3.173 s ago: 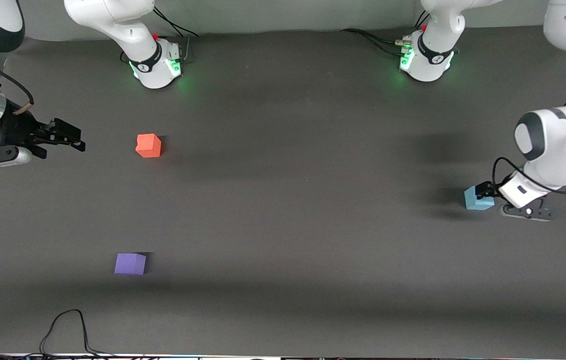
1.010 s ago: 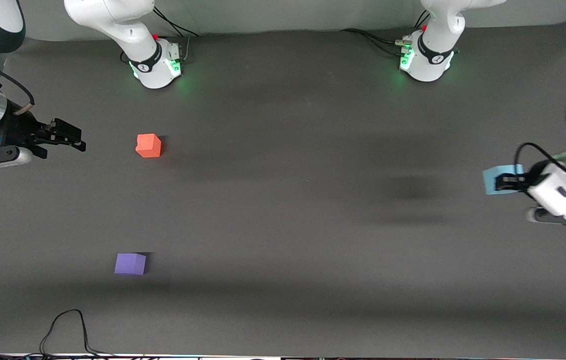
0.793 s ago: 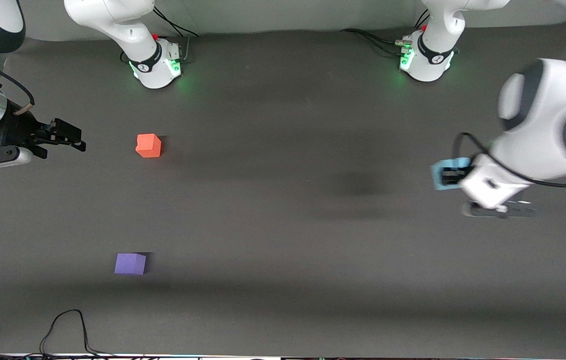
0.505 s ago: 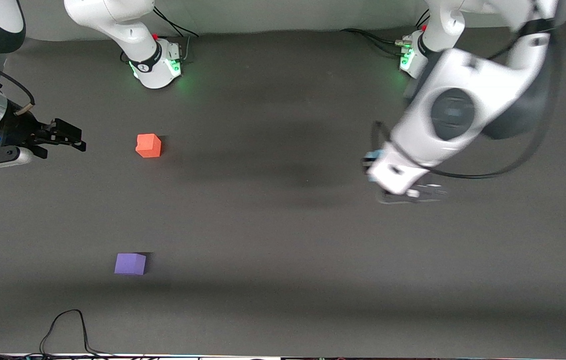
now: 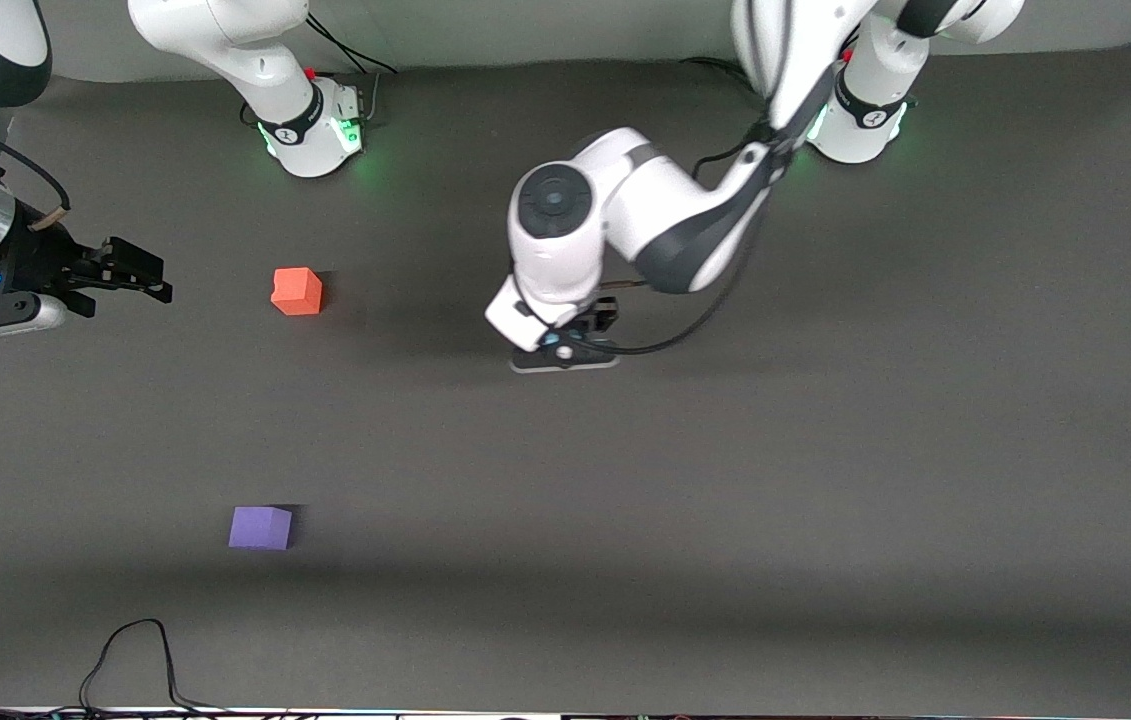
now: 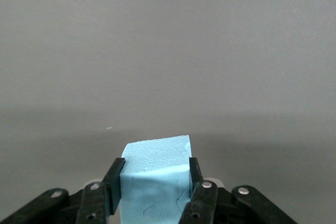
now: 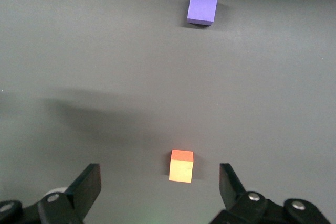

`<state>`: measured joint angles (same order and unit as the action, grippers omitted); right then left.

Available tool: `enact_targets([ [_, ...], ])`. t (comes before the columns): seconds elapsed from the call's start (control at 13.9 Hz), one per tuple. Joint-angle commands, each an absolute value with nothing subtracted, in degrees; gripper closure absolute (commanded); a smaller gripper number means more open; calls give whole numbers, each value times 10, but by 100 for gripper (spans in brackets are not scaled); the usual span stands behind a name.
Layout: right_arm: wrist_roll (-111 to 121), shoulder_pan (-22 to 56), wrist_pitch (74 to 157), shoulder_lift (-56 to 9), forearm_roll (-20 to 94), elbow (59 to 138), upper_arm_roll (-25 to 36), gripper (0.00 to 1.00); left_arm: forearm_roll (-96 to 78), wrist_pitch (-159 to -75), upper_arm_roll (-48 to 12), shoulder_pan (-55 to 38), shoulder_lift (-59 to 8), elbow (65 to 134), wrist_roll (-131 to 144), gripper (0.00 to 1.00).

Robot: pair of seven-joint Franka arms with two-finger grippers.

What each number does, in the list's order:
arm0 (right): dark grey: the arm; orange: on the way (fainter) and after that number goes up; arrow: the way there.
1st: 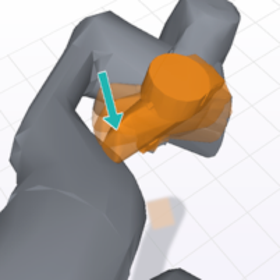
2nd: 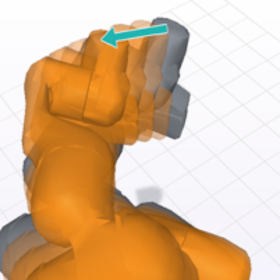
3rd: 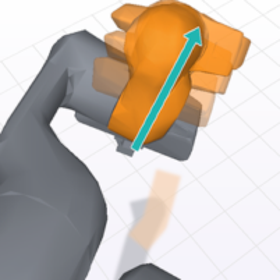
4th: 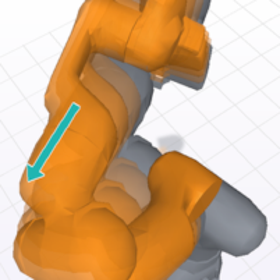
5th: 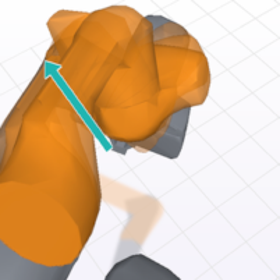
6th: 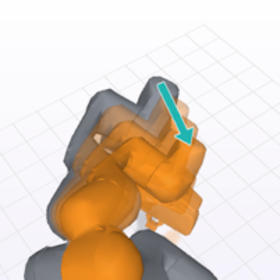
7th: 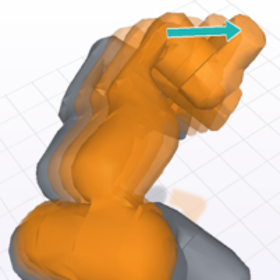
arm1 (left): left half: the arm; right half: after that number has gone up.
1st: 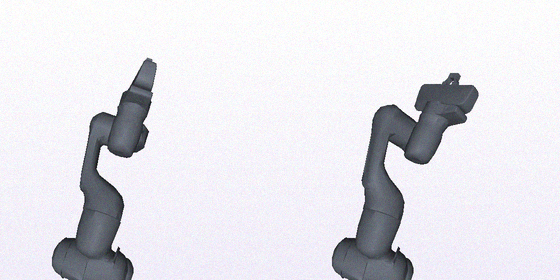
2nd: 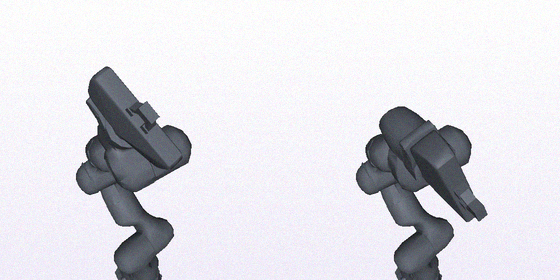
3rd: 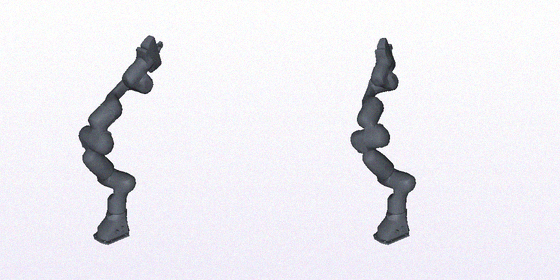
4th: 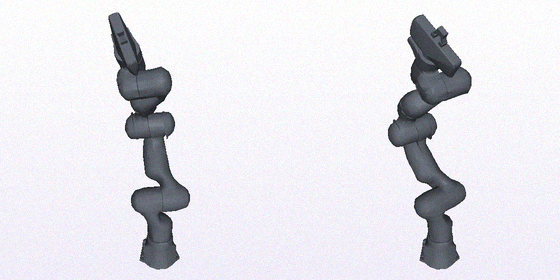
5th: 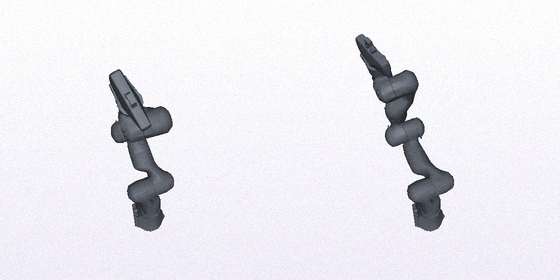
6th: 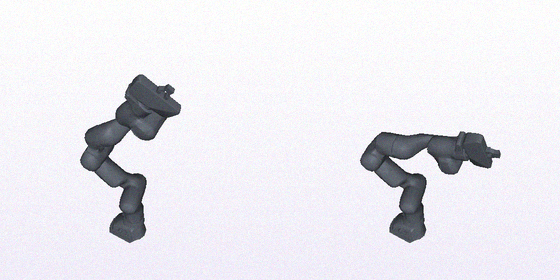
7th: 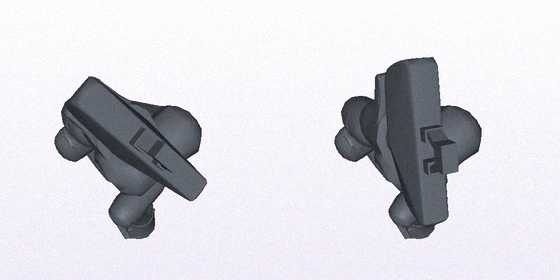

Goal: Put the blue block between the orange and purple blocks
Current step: 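Lift and carry the blue cube with the left gripper toward the table middle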

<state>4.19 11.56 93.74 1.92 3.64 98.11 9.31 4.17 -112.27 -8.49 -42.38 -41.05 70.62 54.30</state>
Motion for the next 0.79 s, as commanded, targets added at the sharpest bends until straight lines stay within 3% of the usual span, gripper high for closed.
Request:
enact_targets([
  [0.0, 52, 121, 934, 22, 31, 980, 98, 0, 89, -1168, -73, -465, -484, 670, 589, 54],
  [0.5, 52, 121, 934, 22, 31, 980, 98, 0, 99, -1222, -71, -487, -543, 670, 589, 52],
  [0.72, 52, 121, 934, 22, 31, 980, 98, 0, 99, -1216, -71, -483, -539, 670, 584, 6],
])
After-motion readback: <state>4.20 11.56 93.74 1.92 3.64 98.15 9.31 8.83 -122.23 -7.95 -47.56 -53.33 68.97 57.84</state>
